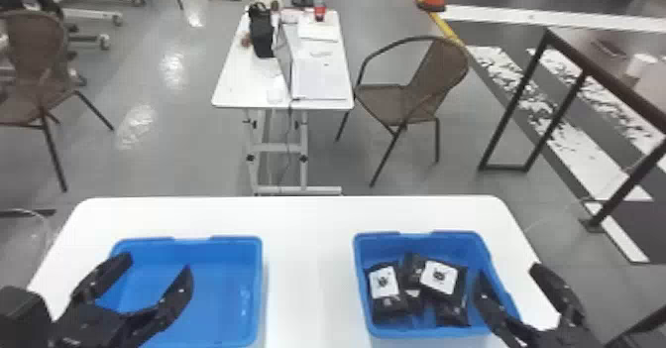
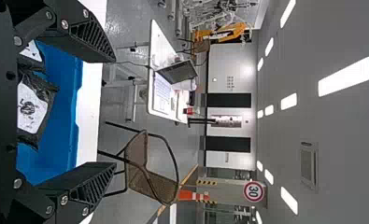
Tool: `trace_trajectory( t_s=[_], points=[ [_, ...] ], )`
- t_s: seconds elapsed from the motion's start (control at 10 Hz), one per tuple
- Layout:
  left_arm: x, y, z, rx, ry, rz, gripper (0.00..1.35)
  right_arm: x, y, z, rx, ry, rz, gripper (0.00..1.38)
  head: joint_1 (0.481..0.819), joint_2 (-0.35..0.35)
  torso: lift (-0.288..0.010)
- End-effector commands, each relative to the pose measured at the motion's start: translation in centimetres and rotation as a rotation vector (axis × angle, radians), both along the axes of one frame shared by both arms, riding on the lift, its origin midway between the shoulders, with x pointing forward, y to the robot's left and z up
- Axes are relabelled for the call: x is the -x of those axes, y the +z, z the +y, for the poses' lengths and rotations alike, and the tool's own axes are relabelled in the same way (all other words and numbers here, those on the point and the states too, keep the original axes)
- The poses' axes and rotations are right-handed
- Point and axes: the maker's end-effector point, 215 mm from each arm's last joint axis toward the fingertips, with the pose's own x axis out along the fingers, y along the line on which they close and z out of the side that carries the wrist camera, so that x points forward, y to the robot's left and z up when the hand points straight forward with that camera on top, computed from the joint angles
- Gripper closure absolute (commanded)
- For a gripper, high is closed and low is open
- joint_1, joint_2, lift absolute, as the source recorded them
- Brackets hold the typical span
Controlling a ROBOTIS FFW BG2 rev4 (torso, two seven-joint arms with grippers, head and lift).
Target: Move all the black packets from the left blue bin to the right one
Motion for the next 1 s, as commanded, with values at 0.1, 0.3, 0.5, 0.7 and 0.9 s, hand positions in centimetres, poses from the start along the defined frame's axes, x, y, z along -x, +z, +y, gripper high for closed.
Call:
trace_trajectory(
  t_s=[0.1,0.3,0.5,0.7,0.9],
  points=[
    [0.14,-0.23,-0.12,0.004,0.000,0.005,0.13,0.02,-0.14,0.11,-0.003,0.002,0.003,0.25,0.695,-0.121,0.000],
    [0.21,-0.35,-0.05,0.007,0.002,0.009,0.13,0.02,-0.17,0.13,-0.005,0.003,0.004,0.25,0.695,-0.121,0.000],
    [0.23,-0.37,-0.09,0.009,0.000,0.011,0.13,0.03,-0.26,0.16,-0.006,0.004,0.007,0.25,0.695,-0.120,0.000],
    [0.36,-0.51,-0.10,0.012,0.001,0.015,0.13,0.07,-0.47,0.22,-0.008,0.007,0.013,0.25,0.695,-0.119,0.000],
    [0.37,-0.60,-0.02,0.012,0.002,0.018,0.13,0.06,-0.62,0.27,-0.009,0.009,0.016,0.25,0.695,-0.119,0.000]
  ],
)
